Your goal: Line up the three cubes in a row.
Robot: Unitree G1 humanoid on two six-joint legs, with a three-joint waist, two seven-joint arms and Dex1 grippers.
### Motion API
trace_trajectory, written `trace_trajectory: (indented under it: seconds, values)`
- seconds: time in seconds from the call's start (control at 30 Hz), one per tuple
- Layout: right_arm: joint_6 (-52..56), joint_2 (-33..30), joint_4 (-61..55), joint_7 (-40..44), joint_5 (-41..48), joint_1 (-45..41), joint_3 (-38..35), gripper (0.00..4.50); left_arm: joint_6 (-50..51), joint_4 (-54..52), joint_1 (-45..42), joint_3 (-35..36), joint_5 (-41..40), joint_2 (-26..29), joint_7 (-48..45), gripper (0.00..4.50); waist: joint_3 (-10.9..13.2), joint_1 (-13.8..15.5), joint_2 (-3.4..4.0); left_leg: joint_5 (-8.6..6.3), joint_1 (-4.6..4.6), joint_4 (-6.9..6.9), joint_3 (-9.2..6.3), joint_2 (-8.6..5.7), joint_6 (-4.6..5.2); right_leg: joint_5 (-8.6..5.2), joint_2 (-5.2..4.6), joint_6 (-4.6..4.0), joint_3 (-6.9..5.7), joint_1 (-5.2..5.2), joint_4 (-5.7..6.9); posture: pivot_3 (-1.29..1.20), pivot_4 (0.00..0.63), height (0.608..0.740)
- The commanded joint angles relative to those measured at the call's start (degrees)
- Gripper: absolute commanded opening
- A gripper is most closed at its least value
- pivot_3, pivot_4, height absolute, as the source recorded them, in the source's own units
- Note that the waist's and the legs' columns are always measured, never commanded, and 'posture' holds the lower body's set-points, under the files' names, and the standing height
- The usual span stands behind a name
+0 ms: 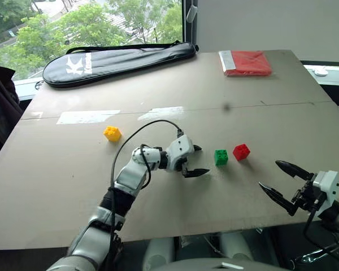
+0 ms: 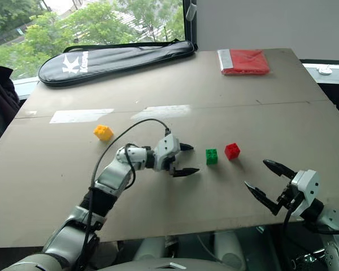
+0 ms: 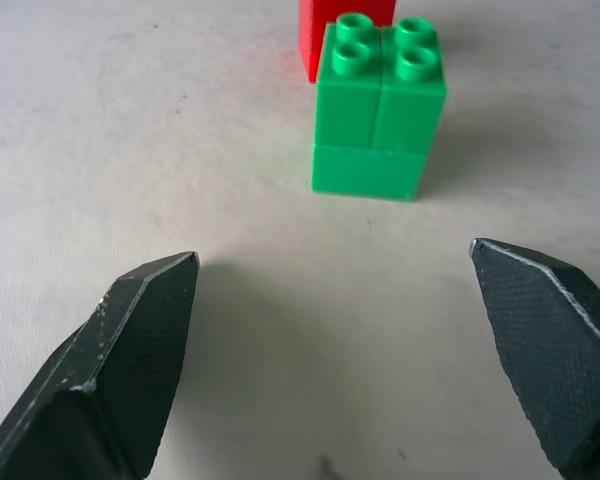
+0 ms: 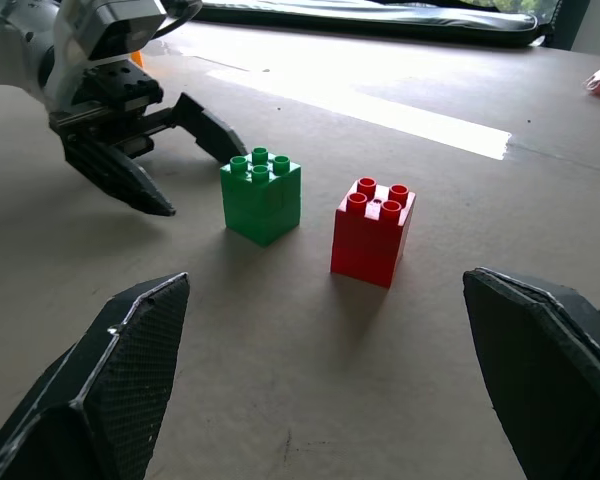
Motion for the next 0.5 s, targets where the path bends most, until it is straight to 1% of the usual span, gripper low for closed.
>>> trace_trajectory:
  seconds: [0.03,0.1,0.13,0.2,0.27,0.37,0.5]
  values:
    - [0.77,-1.2,-2.73,1.85,2.42,0.28,-1.03,4.5,5.79,-13.84,9.4,6.59,-6.44,5.13,0.33,4.44,0.03,-0.09,0.05,0.0,0.02,-0.04,-0.02,0.02,0.0,0.0,0.01,-0.01,0.07,-0.03,0.0,0.0,0.15,0.707]
    - [1.48,-1.58,-3.2,2.63,3.2,0.18,-0.8,4.5,8.89,-19.73,15.4,11.87,-10.05,6.08,3.62,4.44,0.11,0.23,0.13,0.0,-0.04,-0.08,-0.03,0.11,0.0,0.0,-0.01,-0.01,0.13,-0.17,0.02,0.0,0.15,0.707]
    - [1.91,-1.7,-3.43,3.03,3.68,-0.02,-0.57,4.5,8.89,-21.97,18.78,14.85,-11.22,5.78,5.76,4.44,0.15,0.39,0.14,0.0,-0.05,-0.08,-0.04,0.11,0.0,0.0,-0.04,0.0,0.13,-0.17,0.02,0.0,0.15,0.707]
    - [2.62,-1.81,-3.53,3.73,4.19,-0.99,0.19,4.5,7.01,-24.57,24.75,21.24,-11.93,3.13,12.17,4.44,0.16,0.8,0.12,0.0,-0.06,-0.07,-0.04,0.08,0.0,-0.01,-0.12,0.03,0.13,-0.16,0.02,0.0,0.15,0.707]
    - [3.18,-1.82,-3.07,4.39,4.31,-2.44,0.95,4.5,4.59,-25.17,28.02,26.31,-11.06,-0.16,18.97,4.44,0.18,1.04,0.08,0.0,-0.05,-0.05,0.0,0.03,0.0,-0.01,-0.19,0.04,0.17,-0.14,0.0,0.0,0.15,0.707]
    - [3.94,-1.95,-2.06,5.15,4.16,-4.75,1.91,4.5,0.5,-24.31,29.51,29.32,-6.3,-2.2,26.54,4.44,0.22,1.65,0.0,0.01,-0.05,-0.01,0.02,-0.03,0.0,-0.01,-0.15,0.04,0.15,-0.14,0.01,0.0,0.15,0.707]
    - [5.12,-2.2,-1.48,6.32,4.13,-7.88,3.16,4.5,-1.97,-17.88,24.57,34.99,-3.58,-4.82,38.32,4.44,0.22,1.83,-0.04,0.01,-0.08,0.0,0.12,-0.12,0.0,0.0,-0.11,0.03,0.02,-0.12,0.02,0.0,0.15,0.707]
